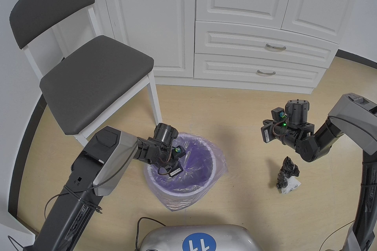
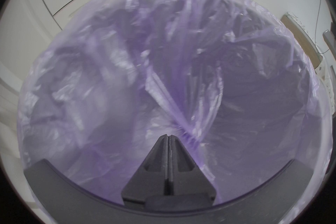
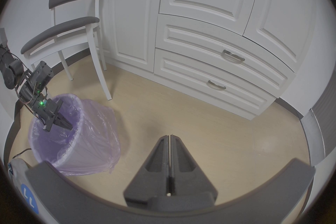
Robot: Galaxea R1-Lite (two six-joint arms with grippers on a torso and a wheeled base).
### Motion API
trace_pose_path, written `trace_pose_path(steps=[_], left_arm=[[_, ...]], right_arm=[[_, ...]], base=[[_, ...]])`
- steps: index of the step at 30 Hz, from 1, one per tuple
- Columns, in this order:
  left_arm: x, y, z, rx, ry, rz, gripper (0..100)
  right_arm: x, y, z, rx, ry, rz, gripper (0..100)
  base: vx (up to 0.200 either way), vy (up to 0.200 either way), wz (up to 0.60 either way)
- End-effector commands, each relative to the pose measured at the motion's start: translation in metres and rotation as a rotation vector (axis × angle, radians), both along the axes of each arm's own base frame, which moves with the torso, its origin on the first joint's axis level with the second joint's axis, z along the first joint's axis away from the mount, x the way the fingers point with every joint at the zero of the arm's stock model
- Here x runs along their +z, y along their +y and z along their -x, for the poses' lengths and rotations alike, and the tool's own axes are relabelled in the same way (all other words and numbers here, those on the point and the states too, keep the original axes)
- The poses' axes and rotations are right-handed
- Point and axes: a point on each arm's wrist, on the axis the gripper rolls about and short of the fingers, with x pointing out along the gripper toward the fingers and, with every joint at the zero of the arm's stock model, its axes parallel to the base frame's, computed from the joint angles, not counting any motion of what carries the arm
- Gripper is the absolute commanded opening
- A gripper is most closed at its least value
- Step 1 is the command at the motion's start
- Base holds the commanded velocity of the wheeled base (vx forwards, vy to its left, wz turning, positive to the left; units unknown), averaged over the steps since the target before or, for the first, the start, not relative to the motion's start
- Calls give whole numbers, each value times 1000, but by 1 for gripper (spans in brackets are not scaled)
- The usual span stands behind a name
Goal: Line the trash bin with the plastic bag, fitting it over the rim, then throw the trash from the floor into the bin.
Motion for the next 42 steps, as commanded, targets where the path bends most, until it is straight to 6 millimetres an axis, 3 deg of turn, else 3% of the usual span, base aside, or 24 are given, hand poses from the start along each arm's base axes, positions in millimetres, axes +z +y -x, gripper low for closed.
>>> trace_pose_path(steps=[1, 27, 35, 42], left_arm=[[-10, -2, 2, -10, 17, -3, 0], [-8, 7, 2, -4, 46, -27, 0], [-9, 18, 1, 78, 36, -149, 0], [4, 26, -6, 99, 5, -135, 0]], right_arm=[[-6, 0, -1, 1, 12, 3, 0], [-11, -1, -2, 2, 21, 14, 0], [-10, -3, -2, 0, 19, 19, 0], [-10, -3, -3, -2, 17, 19, 0]], base=[[0, 0, 0], [0, 0, 0], [0, 0, 0], [0, 0, 0]])
